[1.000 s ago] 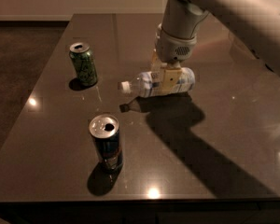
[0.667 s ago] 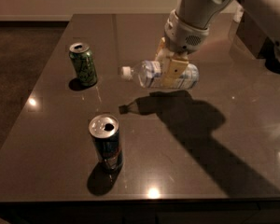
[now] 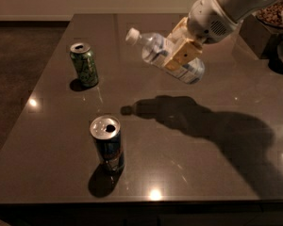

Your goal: Place blue plastic bottle upright

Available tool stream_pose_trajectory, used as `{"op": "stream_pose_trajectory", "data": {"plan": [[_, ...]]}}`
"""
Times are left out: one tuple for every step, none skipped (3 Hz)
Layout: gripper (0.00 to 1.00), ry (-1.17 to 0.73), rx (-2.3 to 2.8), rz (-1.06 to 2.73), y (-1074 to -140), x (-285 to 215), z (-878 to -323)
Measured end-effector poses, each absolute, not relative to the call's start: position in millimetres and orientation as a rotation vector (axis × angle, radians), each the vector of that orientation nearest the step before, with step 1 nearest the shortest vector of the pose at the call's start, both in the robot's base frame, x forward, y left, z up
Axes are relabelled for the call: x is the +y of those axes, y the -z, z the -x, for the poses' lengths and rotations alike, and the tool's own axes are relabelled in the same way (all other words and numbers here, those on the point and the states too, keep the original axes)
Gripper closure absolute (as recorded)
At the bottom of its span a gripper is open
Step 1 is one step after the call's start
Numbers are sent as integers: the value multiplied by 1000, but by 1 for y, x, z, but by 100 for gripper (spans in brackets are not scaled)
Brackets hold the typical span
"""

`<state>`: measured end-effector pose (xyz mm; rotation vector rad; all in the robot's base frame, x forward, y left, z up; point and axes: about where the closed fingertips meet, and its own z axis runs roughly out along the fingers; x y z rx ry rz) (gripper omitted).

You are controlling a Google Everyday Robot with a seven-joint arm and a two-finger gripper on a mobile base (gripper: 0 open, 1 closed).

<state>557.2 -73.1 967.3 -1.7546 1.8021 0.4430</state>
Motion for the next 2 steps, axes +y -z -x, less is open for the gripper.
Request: {"op": "stream_pose_trajectory", "data": {"plan": [[100, -451, 1807, 1562, -977, -77, -560], [100, -499, 1798, 1394, -980, -82, -567]]}}
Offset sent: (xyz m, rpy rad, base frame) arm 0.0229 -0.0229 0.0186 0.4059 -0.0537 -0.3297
